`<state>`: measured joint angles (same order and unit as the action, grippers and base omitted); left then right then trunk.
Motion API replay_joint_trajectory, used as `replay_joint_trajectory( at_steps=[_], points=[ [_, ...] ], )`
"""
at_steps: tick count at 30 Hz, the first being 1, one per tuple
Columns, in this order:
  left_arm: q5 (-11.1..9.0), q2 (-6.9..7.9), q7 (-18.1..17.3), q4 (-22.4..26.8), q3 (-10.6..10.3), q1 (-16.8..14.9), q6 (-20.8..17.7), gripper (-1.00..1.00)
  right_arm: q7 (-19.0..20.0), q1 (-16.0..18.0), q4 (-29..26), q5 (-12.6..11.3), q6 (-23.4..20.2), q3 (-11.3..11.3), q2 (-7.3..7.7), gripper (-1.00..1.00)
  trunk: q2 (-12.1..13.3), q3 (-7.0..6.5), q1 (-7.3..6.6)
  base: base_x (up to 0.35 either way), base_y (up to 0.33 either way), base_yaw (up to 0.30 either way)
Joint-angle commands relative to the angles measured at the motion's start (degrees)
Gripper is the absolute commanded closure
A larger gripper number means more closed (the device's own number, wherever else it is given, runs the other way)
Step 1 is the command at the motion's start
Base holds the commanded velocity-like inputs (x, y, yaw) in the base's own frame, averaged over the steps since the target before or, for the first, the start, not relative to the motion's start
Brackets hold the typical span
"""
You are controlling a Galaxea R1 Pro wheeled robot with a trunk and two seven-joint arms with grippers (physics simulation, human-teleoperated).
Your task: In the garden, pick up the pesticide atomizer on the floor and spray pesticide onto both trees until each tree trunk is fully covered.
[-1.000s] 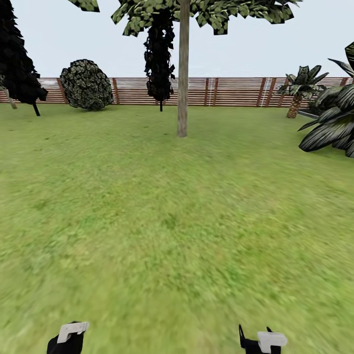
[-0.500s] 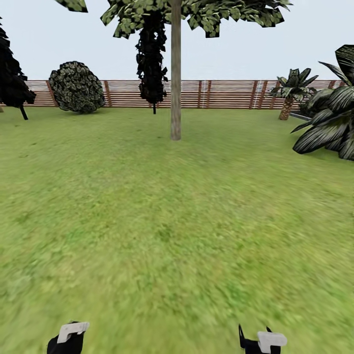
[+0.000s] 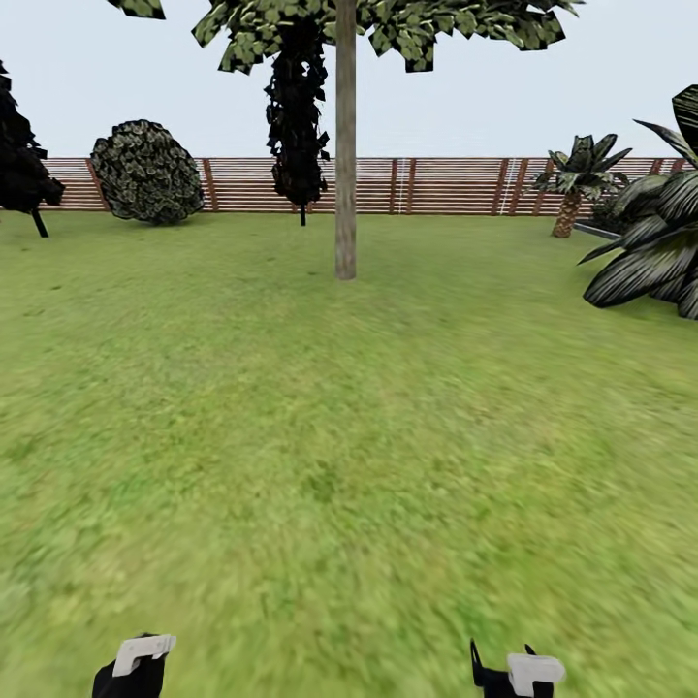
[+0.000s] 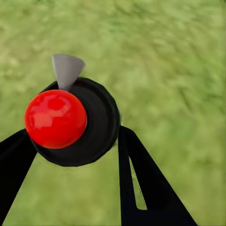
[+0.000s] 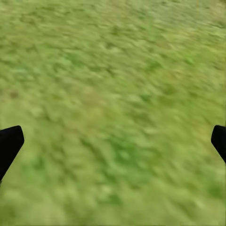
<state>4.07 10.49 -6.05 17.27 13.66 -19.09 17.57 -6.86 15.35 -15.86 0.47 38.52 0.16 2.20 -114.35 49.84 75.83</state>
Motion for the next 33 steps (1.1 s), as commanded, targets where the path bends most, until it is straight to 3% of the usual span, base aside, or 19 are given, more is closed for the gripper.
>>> replay_joint_trajectory(
  at_steps=[1, 33],
  points=[
    [0.41, -0.03, -0.37, -0.04, 0.49, -0.05, 0.19, 1.00, -0.17, 0.03, 0.04, 0.06, 0.15, 0.03, 0.00, -1.00, -0.02, 0.05, 0.03, 0.340, 0.000, 0.000],
    [0.36, -0.03, -0.37, -0.04, 0.54, -0.03, 0.19, 1.00, -0.17, 0.03, 0.04, 0.06, 0.15, 0.07, -0.06, -1.00, -0.02, 0.05, 0.03, 0.340, 0.000, 0.000]
  ],
)
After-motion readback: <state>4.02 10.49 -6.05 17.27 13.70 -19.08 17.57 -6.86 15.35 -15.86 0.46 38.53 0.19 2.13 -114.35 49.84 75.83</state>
